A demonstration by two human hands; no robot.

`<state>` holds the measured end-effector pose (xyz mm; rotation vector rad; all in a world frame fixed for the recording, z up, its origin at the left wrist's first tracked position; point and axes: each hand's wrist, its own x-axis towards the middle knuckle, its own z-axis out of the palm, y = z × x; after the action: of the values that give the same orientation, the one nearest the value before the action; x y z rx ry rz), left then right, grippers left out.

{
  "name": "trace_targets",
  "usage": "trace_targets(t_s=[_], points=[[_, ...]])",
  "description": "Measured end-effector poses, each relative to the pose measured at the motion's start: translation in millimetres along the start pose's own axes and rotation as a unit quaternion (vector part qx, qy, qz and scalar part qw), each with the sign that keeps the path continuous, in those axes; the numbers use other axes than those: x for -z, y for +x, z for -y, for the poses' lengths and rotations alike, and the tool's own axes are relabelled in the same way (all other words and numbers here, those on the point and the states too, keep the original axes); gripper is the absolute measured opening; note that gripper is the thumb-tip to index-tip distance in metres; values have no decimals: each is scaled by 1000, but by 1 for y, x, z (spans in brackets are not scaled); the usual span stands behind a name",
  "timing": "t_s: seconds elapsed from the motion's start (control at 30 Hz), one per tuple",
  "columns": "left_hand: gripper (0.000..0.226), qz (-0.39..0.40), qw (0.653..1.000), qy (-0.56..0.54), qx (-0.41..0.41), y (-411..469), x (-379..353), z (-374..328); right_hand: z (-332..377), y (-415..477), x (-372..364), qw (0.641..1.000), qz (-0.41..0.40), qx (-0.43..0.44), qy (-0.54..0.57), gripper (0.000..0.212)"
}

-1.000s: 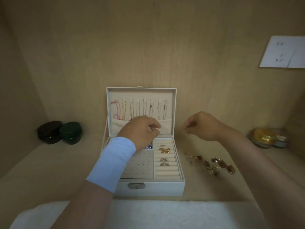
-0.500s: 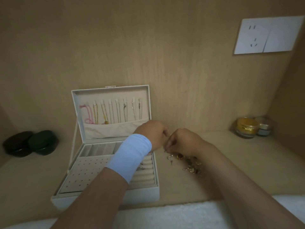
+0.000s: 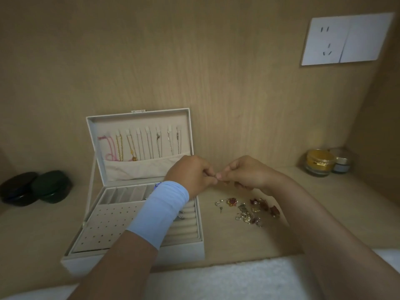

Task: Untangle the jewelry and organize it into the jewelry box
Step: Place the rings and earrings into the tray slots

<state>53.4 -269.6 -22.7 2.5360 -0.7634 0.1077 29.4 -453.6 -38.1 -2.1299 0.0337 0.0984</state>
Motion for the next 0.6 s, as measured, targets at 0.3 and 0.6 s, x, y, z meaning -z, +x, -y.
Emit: trace_targets(t_s=[0.3,0.6], points=[[15,-31,996,-77,29,-19,27,14,8,-6,-24,961,58,38,-268,16],[4,-48,954,-279,93,-56,44,28,11,-10,-31,960,26,67,-271,9]])
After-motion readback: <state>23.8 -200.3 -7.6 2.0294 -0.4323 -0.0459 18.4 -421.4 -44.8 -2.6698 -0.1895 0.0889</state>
